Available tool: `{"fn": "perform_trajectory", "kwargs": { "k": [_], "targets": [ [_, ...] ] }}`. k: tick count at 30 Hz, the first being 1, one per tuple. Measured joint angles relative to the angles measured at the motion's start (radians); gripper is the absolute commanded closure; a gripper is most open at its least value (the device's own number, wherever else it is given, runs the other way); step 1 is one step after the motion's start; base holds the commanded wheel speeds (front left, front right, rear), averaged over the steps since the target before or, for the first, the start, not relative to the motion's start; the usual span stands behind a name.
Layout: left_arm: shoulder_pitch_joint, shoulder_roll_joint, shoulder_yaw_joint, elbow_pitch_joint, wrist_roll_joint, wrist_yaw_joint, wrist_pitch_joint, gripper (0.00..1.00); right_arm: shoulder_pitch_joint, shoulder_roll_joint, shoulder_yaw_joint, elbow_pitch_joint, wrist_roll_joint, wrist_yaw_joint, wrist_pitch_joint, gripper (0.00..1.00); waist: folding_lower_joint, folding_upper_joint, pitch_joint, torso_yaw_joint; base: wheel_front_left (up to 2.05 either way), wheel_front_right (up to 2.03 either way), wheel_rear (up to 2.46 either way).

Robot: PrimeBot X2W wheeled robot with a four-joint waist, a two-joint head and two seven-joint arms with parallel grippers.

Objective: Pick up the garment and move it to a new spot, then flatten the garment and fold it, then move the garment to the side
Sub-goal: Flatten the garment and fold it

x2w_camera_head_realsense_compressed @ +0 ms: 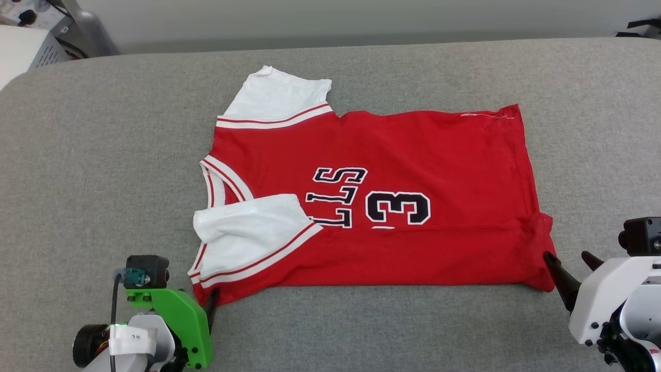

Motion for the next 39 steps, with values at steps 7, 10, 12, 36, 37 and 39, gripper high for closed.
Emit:
{"fn": "perform_trajectory", "kwargs": {
  "k": [7,10,12,36,37,39],
  "targets": [
    [-0.044,-0.007,-0.003,0.041,-0.018,-0.036,0.033,1.00,0.000,-0.003,-0.005,-0.006,0.000,0.000,0.003,0.00,0.0000,0.0000,0.032,-0.006,0.00,0.00,0.00],
    [-0.063,-0.012,-0.007,0.061,-0.038,-0.062,0.045,1.00,0.000,-0.006,-0.006,-0.004,-0.002,0.000,0.006,0.00,0.0000,0.0000,0.032,0.002,0.00,0.00,0.00],
    [-0.063,-0.019,-0.006,0.067,-0.044,-0.066,0.041,1.00,0.001,-0.012,-0.006,0.001,-0.016,0.000,0.009,0.00,0.0000,0.0000,0.023,0.006,0.00,0.00,0.00],
    [0.006,0.044,0.016,-0.267,-0.061,-0.012,0.041,1.00,-0.057,0.036,-0.073,0.285,-0.111,0.000,-0.045,0.00,0.0000,0.0000,-0.004,0.091,0.00,0.00,0.00],
    [0.007,0.046,0.016,-0.272,-0.059,-0.011,0.044,1.00,-0.059,0.038,-0.077,0.294,-0.116,0.000,-0.046,0.00,0.0000,-0.0001,-0.001,0.092,0.00,0.00,0.00],
    [0.008,0.049,0.016,-0.278,-0.058,-0.007,0.044,1.00,-0.065,0.041,-0.082,0.308,-0.120,0.000,-0.052,0.00,0.0000,0.0000,0.006,0.094,0.00,0.00,0.00]
  ]
}}
